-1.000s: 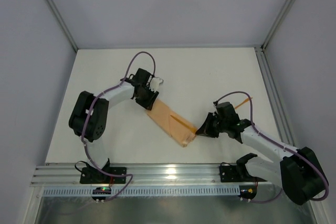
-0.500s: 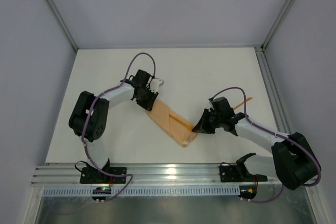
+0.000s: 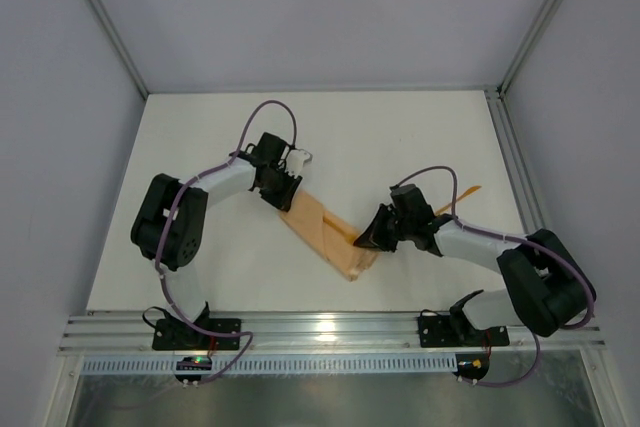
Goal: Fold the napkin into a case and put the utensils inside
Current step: Insert the fork into the folded napkin, then pick up the knife from the corner of the board.
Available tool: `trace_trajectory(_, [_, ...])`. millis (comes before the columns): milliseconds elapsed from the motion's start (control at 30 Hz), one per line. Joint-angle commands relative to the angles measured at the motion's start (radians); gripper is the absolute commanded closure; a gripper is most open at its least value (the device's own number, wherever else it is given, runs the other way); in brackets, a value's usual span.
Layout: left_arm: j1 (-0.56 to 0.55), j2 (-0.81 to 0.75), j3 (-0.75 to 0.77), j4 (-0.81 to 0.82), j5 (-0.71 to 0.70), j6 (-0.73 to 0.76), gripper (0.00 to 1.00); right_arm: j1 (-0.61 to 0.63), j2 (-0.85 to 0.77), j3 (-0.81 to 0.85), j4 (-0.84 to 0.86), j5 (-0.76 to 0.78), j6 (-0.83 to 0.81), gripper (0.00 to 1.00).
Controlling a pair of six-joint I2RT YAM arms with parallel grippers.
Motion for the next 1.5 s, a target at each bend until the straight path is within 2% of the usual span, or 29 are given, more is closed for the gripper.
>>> trace_trajectory(0, [-0.003,-0.045,-0.003,0.029,0.032,-0.012,0.72,0.019,0.037,0.012,0.09,0.032,0.052,0.97])
trace_trajectory(167, [-0.003,-0.045,-0.003,0.028,0.033,-0.01,0.72,0.048,0.074,0.023,0.112,0.05,0.069,0.96])
trace_trajectory(233, [-0.003,-0.048,-0.005,0.025,0.032,-0.009,0.72,0.049,0.089,0.04,0.086,0.055,0.058,0.89])
trace_trajectory(267, [-0.003,-0.051,-0.005,0.022,0.03,-0.007,0.72,0.049,0.092,0.051,0.07,0.058,0.046,0.85])
trace_trajectory(300, [-0.003,-0.054,-0.006,0.022,0.026,-0.006,0.71,0.049,0.091,0.077,0.051,0.061,0.014,0.73])
trace_trajectory(333, [-0.003,-0.057,-0.008,0.022,0.024,-0.003,0.71,0.051,0.071,0.089,-0.015,0.082,-0.003,0.65])
trace_trajectory(400, [-0.003,-0.067,-0.009,0.02,0.012,0.004,0.69,0.051,0.037,0.121,-0.064,0.114,-0.049,0.56])
trace_trajectory(433, [-0.003,-0.072,-0.009,0.02,0.009,0.008,0.69,0.052,0.014,0.134,-0.095,0.13,-0.064,0.35])
trace_trajectory(467, [-0.003,-0.075,-0.008,0.019,0.003,0.011,0.68,0.052,-0.024,0.15,-0.159,0.163,-0.084,0.28])
trace_trajectory(533, [-0.004,-0.084,-0.002,0.016,-0.007,0.017,0.67,0.052,-0.064,0.208,-0.286,0.203,-0.147,0.21])
trace_trajectory(633, [-0.003,-0.101,0.012,0.003,-0.025,0.022,0.64,0.049,-0.145,0.306,-0.502,0.358,-0.24,0.18])
trace_trajectory(667, [-0.003,-0.107,0.014,-0.001,-0.03,0.022,0.61,0.043,-0.185,0.328,-0.551,0.475,-0.264,0.16])
trace_trajectory(733, [-0.003,-0.127,0.02,-0.006,-0.04,0.025,0.57,-0.015,-0.225,0.376,-0.633,0.58,-0.282,0.03])
trace_trajectory(767, [-0.001,-0.138,0.021,-0.004,-0.049,0.027,0.56,-0.055,-0.24,0.381,-0.689,0.62,-0.269,0.01])
trace_trajectory(833, [-0.003,-0.167,0.024,-0.004,-0.053,0.031,0.52,-0.169,-0.271,0.368,-0.724,0.737,-0.229,0.01])
trace_trajectory(900, [-0.001,-0.187,0.026,-0.006,-0.057,0.037,0.49,-0.225,-0.239,0.355,-0.715,0.836,-0.229,0.01])
trace_trajectory(967, [-0.003,-0.213,0.024,-0.012,-0.06,0.04,0.48,-0.317,-0.179,0.361,-0.697,0.811,-0.239,0.02])
trace_trajectory(1033, [-0.003,-0.227,0.021,-0.027,-0.057,0.039,0.47,-0.389,-0.051,0.406,-0.716,0.704,-0.236,0.19])
trace_trajectory(1100, [-0.003,-0.25,0.012,-0.035,-0.057,0.04,0.47,-0.479,0.028,0.445,-0.712,0.679,-0.219,0.38])
trace_trajectory(1133, [-0.001,-0.259,-0.001,-0.037,-0.054,0.042,0.47,-0.497,0.08,0.45,-0.68,0.693,-0.219,0.41])
trace_trajectory(1267, [-0.003,-0.302,-0.034,-0.03,-0.06,0.05,0.46,-0.503,0.193,0.515,-0.663,0.752,-0.233,0.45])
trace_trajectory(1467, [-0.003,-0.315,-0.035,-0.03,-0.048,0.053,0.46,-0.504,0.296,0.591,-0.657,0.765,-0.221,0.44])
